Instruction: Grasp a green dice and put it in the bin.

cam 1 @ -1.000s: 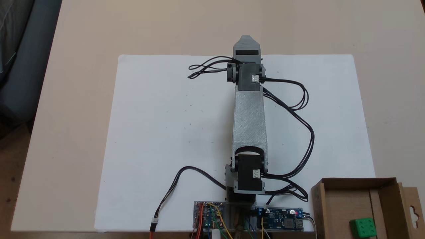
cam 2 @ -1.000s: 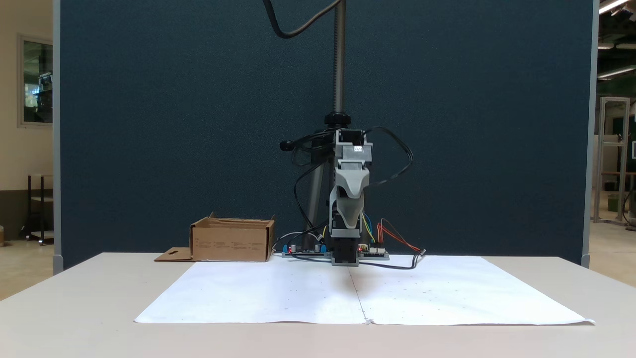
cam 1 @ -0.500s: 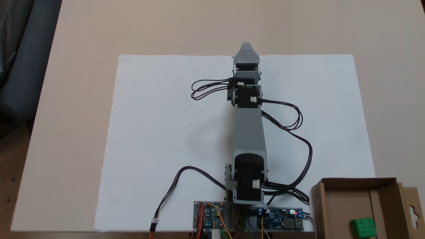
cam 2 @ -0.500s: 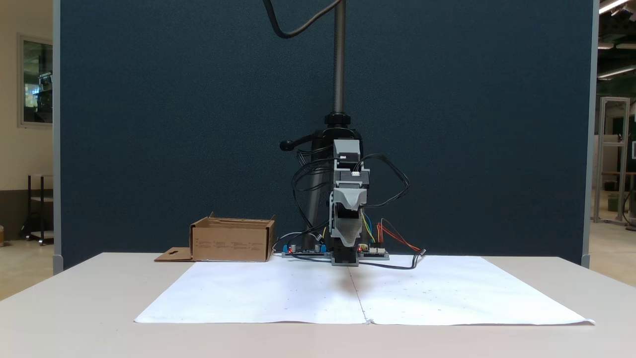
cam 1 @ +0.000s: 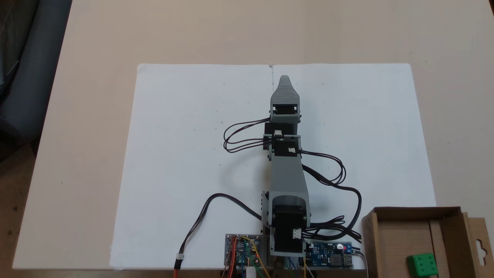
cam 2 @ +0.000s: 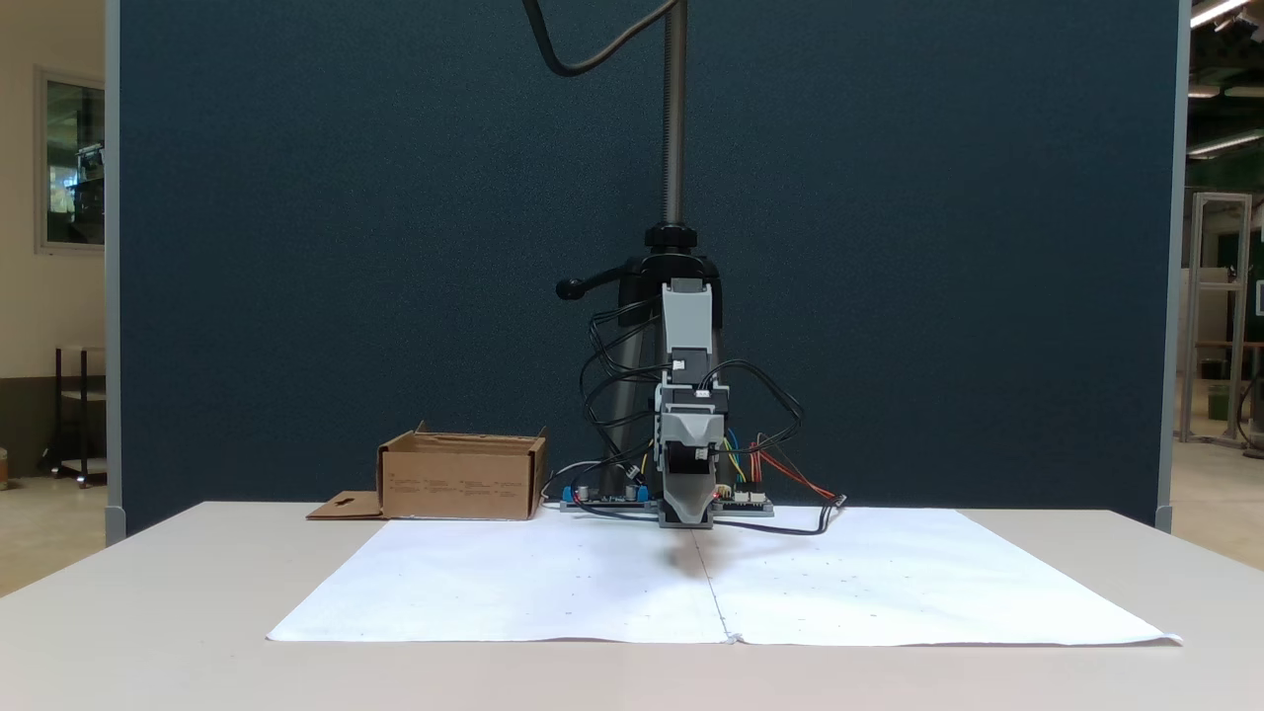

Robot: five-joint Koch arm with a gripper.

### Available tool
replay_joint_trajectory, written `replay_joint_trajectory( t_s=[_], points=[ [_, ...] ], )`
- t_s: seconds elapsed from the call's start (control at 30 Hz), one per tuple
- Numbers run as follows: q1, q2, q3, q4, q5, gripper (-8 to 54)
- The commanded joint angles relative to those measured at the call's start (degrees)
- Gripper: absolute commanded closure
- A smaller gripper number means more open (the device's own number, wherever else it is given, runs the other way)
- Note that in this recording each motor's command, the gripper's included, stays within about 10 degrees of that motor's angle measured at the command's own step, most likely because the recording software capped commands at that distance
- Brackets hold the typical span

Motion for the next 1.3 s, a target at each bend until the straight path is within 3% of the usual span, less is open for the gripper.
replay_joint_trajectory(
  t_s=[0.0, 0.7, 1.27],
  points=[
    [1.49, 2.37, 0.97, -9.47, -3.96, 2.0],
    [1.32, 14.33, 24.96, -48.23, -2.64, 1.7],
    [-0.35, 19.25, 26.10, -46.85, -1.49, 0.5]
  ],
)
